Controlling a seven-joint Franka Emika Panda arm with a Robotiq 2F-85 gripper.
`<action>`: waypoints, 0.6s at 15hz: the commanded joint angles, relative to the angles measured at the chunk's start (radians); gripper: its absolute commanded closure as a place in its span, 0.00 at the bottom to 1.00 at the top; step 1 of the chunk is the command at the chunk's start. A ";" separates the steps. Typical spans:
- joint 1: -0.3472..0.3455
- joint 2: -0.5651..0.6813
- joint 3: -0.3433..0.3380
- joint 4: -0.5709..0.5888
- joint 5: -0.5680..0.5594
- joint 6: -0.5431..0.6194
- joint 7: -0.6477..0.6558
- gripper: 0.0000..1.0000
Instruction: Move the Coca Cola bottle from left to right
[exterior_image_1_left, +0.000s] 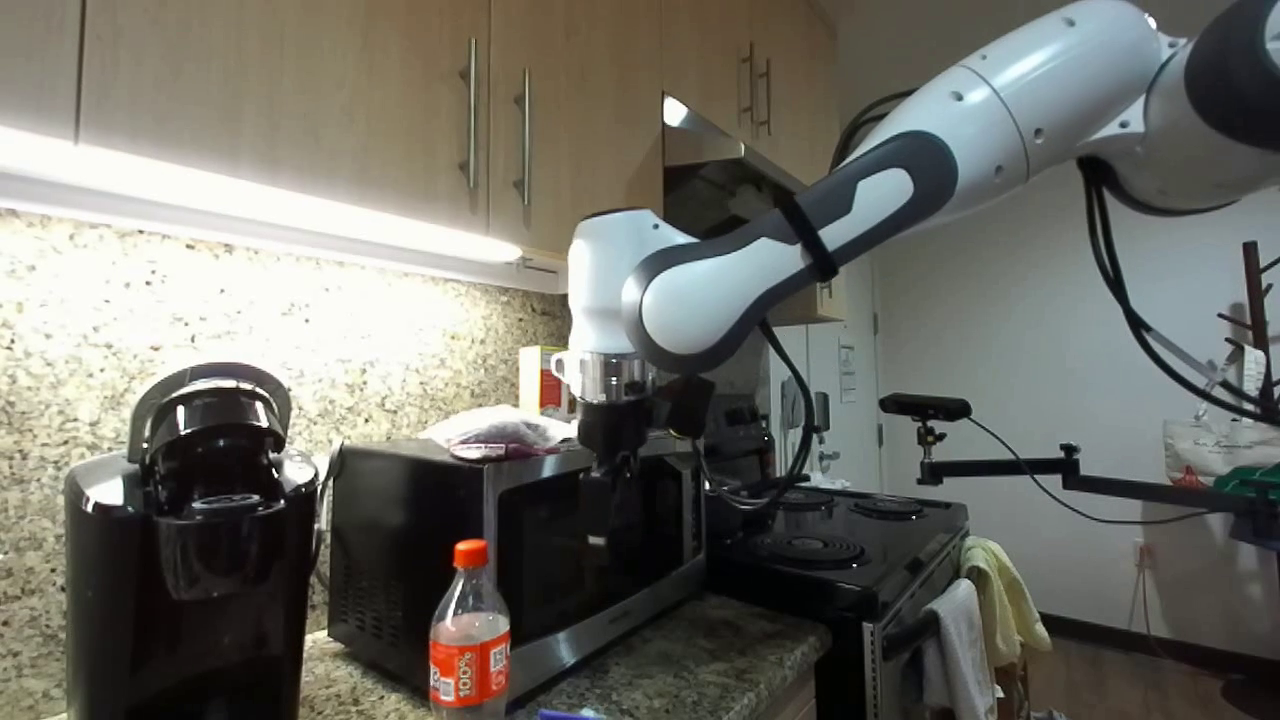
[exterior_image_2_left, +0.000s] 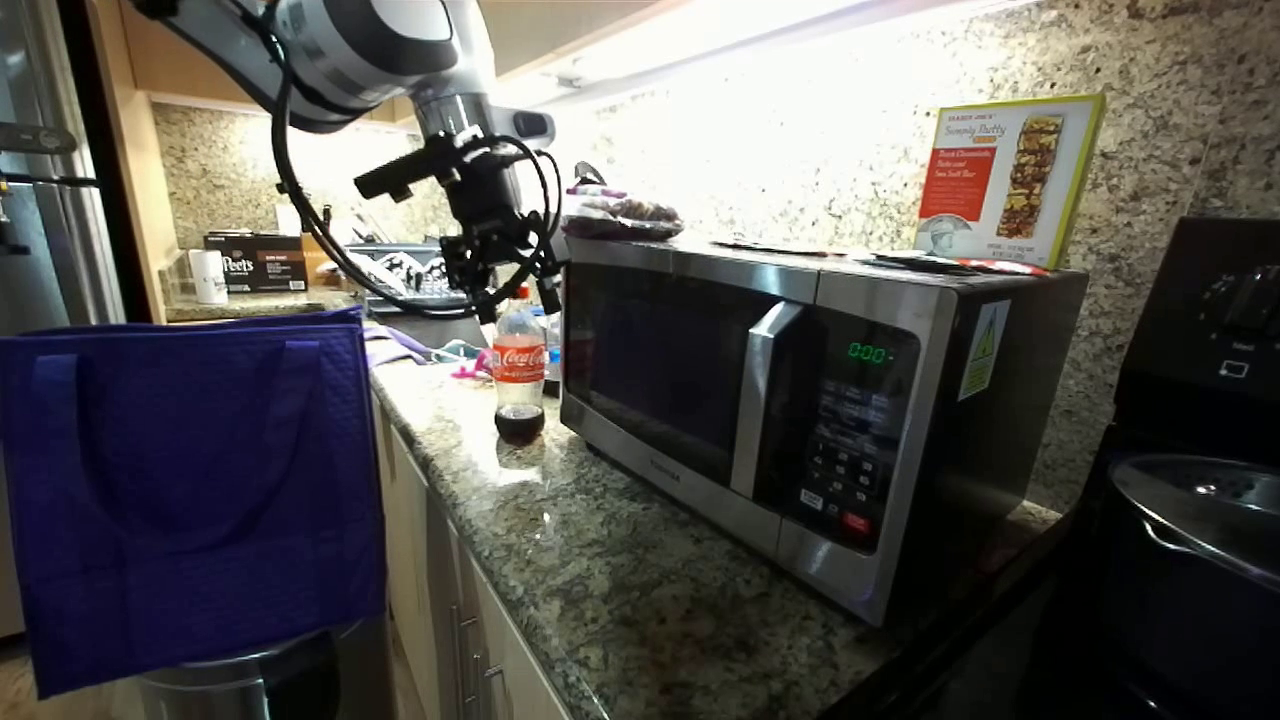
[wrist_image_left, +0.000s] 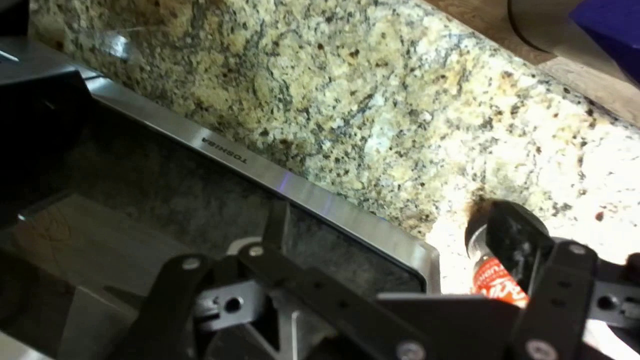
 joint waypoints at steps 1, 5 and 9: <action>0.023 0.008 0.017 0.055 0.027 -0.030 -0.021 0.00; 0.047 0.016 0.042 0.066 0.051 -0.009 -0.037 0.00; 0.057 0.057 0.066 0.093 0.120 0.005 -0.090 0.00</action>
